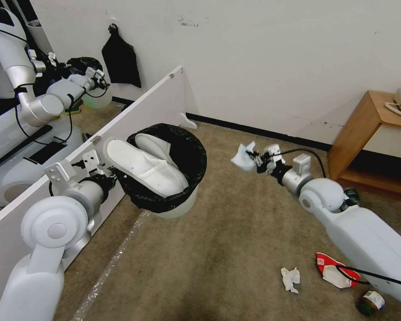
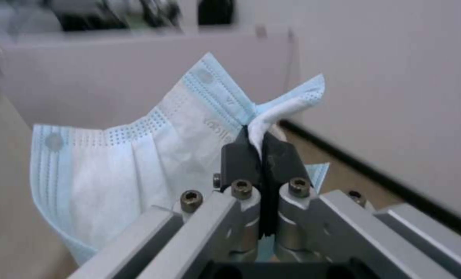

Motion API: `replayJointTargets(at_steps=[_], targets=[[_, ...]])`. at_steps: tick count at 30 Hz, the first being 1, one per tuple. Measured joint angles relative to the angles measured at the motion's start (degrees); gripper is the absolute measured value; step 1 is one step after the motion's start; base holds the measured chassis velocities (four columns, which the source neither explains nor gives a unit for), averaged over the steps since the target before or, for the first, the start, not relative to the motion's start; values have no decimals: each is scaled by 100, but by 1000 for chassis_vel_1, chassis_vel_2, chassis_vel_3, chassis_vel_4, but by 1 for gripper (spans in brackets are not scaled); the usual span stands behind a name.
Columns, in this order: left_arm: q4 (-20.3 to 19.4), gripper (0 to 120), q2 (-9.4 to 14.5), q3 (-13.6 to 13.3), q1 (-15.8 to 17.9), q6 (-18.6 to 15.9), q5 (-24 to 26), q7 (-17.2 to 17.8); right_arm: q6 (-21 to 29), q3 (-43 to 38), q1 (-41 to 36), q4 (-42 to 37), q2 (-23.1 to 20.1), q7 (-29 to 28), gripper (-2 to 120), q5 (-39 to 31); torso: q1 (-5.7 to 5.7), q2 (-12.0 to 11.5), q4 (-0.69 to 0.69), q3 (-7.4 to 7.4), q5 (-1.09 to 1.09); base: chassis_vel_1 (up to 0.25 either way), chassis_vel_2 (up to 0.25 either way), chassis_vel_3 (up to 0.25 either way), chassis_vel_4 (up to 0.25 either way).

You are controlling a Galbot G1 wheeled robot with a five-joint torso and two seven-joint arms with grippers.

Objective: Pick up the trash bin, then pick up the garbage from the floor and place it into the trash bin.

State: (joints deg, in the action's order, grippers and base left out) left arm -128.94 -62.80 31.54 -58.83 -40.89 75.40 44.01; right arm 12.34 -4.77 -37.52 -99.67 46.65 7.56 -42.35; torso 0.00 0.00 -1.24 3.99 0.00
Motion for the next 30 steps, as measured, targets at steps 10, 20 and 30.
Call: replayJointTargets(at_steps=[10,20,30], targets=[[-1,4,58,-81,-89,-35,54,13,-480,-192,187,-772,-135,473,0,-422,0,0,-1,0,-1,0,0,0,0],[134,4,206,-502,40,-56,80,-18,-1153,-72,276,-1010,-330,1183,0,-765,0,0,-1,0,0,0,0,0,0],[450,4,404,-1109,434,-23,-14,-209,-1363,28,273,-1003,-364,1511,0,-848,0,0,-1,0,0,0,0,0,0]])
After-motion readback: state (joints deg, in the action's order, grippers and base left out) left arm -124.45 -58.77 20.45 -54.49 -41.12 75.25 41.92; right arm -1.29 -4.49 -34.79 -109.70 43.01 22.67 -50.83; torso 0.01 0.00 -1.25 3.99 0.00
